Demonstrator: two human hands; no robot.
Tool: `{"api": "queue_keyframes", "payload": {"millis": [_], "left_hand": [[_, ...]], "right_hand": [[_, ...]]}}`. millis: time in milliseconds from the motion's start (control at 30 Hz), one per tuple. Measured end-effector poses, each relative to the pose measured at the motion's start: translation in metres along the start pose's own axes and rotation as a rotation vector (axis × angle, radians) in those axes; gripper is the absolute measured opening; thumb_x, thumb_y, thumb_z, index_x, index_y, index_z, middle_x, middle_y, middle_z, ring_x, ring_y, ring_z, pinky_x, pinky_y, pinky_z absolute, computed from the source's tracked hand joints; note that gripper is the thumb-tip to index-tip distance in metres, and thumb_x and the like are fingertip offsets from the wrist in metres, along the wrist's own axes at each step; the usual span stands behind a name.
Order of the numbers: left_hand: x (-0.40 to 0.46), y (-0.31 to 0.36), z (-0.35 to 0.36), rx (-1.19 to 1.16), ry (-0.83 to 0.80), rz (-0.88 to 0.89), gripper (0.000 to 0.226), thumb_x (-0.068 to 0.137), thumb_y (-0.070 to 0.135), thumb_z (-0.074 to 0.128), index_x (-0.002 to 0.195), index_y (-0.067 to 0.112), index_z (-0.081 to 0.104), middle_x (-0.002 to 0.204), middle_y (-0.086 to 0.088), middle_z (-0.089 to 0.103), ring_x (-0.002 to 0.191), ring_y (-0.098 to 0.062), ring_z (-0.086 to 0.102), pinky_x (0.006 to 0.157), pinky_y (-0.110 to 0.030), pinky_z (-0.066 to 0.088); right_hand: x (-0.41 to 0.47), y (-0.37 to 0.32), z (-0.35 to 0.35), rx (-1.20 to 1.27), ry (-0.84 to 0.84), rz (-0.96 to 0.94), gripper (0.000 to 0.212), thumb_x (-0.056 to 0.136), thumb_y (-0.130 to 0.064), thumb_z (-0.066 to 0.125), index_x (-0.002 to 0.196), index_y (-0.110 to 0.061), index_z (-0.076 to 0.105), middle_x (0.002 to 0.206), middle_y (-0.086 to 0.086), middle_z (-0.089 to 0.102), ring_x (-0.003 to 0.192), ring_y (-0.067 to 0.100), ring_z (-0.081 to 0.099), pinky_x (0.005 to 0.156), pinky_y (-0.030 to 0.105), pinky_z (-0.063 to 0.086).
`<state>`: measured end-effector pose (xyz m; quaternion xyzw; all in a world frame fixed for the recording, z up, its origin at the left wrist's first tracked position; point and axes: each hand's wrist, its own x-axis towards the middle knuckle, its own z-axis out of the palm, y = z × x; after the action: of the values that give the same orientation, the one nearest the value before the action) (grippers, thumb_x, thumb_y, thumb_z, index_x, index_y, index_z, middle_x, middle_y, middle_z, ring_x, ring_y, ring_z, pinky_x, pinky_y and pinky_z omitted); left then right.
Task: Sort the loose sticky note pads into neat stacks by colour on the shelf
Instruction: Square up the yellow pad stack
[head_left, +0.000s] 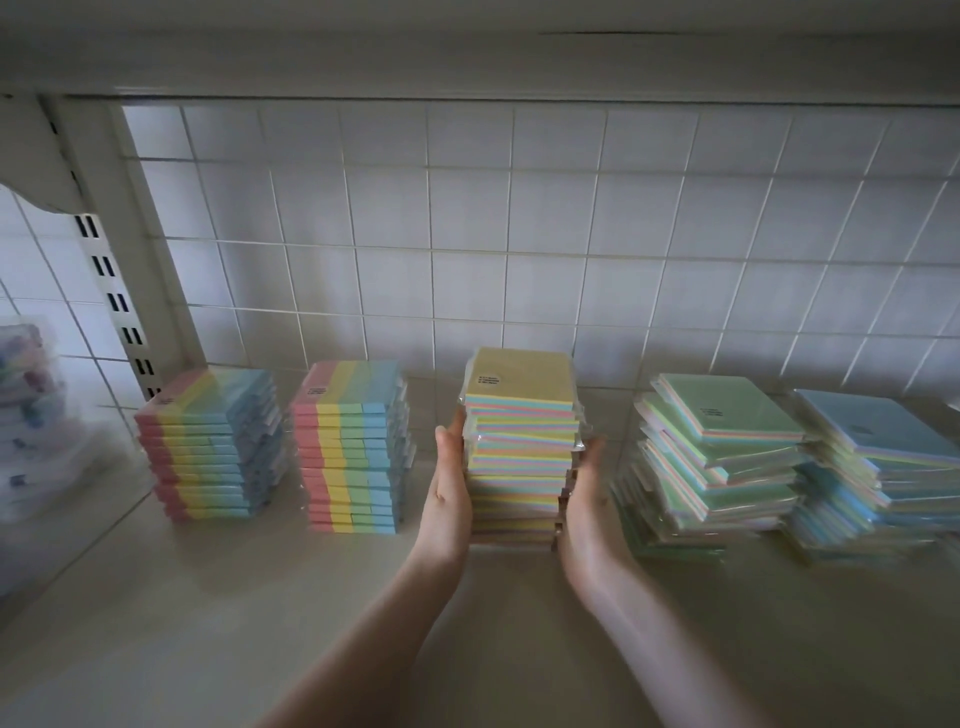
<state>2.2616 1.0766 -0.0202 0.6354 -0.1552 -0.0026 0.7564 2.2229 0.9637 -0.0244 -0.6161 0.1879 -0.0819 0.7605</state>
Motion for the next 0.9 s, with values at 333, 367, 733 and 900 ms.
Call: {"api": "queue_keyframes", "payload": {"millis": [333, 367, 733, 900], "left_hand": [[0.002, -0.003, -0.024, 0.282, -0.238, 0.186, 0.088, 0.086, 0.074, 0.03, 0.147, 0.009, 0.028, 0.149, 0.0, 0.04, 0.14, -0.01, 0.03, 0.117, -0.035, 0.022], [0.003, -0.003, -0.028, 0.303, -0.296, 0.202, 0.089, 0.087, 0.069, 0.04, 0.147, 0.005, 0.023, 0.15, 0.0, 0.037, 0.141, -0.01, 0.029, 0.115, -0.029, 0.025], [0.009, -0.004, -0.048, 0.34, -0.454, 0.16, 0.1, 0.068, 0.037, 0.083, 0.146, 0.01, 0.026, 0.142, -0.001, 0.048, 0.136, -0.018, 0.039, 0.114, -0.045, 0.029], [0.006, 0.0, -0.046, 0.307, -0.445, 0.153, 0.099, 0.07, 0.035, 0.082, 0.145, 0.006, 0.025, 0.141, -0.006, 0.049, 0.135, -0.021, 0.041, 0.112, -0.036, 0.033]], "right_hand": [[-0.004, -0.009, -0.039, -0.286, -0.39, -0.435, 0.067, 0.062, -0.033, 0.071, 0.121, -0.007, 0.052, 0.111, -0.007, 0.07, 0.104, 0.005, 0.063, 0.079, 0.012, 0.047], [-0.003, -0.007, -0.04, -0.268, -0.409, -0.445, 0.068, 0.061, -0.032, 0.072, 0.121, -0.008, 0.052, 0.113, -0.006, 0.069, 0.105, 0.006, 0.063, 0.08, 0.013, 0.047], [-0.011, -0.013, -0.034, -0.285, -0.383, -0.456, 0.091, 0.056, -0.064, 0.076, 0.123, -0.008, 0.051, 0.112, -0.017, 0.068, 0.105, -0.001, 0.062, 0.081, 0.008, 0.044], [-0.009, -0.011, -0.034, -0.296, -0.373, -0.446, 0.066, 0.067, -0.048, 0.078, 0.117, -0.013, 0.053, 0.101, -0.027, 0.068, 0.095, -0.01, 0.062, 0.076, 0.004, 0.043]]}}
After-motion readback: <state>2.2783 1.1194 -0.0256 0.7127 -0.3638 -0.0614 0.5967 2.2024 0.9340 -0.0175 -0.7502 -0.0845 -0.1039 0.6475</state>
